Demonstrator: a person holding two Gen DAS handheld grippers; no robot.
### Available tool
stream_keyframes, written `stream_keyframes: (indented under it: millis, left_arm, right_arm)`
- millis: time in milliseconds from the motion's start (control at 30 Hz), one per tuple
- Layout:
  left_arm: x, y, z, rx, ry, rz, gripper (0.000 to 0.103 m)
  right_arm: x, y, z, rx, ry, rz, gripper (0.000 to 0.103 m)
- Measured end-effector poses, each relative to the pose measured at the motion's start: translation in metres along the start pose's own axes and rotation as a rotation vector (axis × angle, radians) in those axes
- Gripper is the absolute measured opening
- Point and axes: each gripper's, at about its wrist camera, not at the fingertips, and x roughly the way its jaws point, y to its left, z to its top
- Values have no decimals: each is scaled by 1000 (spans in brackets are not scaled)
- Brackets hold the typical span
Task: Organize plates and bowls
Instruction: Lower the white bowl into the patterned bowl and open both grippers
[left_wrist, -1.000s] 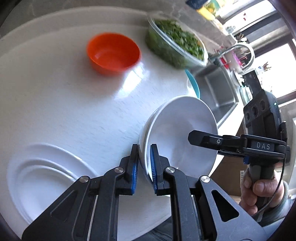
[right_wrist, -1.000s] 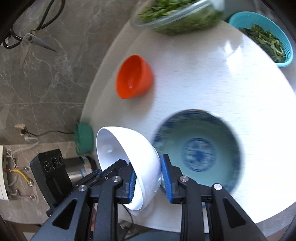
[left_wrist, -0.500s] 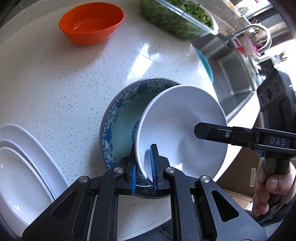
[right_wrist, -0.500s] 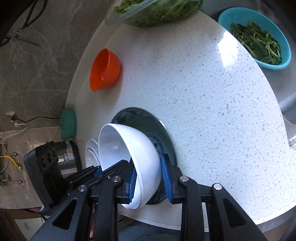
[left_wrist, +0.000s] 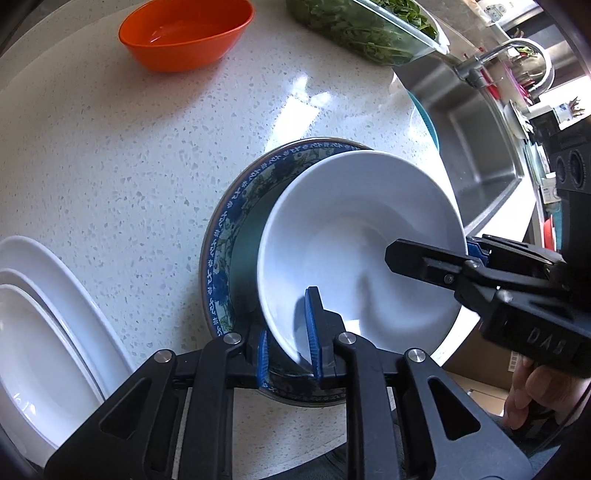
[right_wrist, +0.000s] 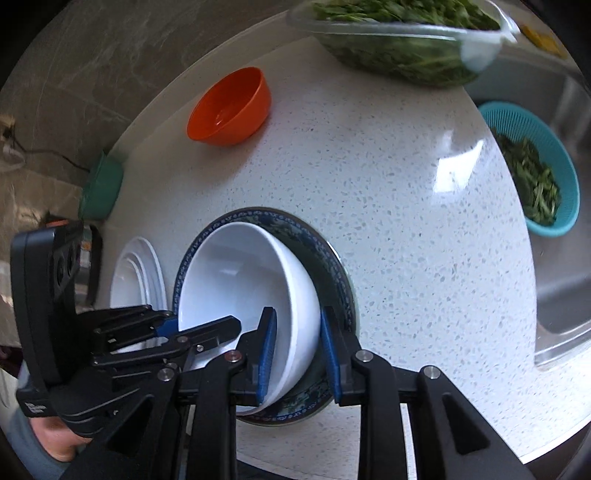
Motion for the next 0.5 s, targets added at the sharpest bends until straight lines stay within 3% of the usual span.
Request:
stream_keyframes:
  millis: [233, 367, 500]
  left_arm:
    - [1, 5, 1, 18, -4, -10, 22]
    - [-4, 5, 5, 37, -19, -25, 41]
    - [-9, 4, 9, 51, -35, -6, 47]
  right_arm:
    - [-3, 18, -6, -84, -21, -88, 38]
    - [-8, 22, -8, -71, -28, -78, 41]
    - [-11, 22, -8, -63, -35, -82, 41]
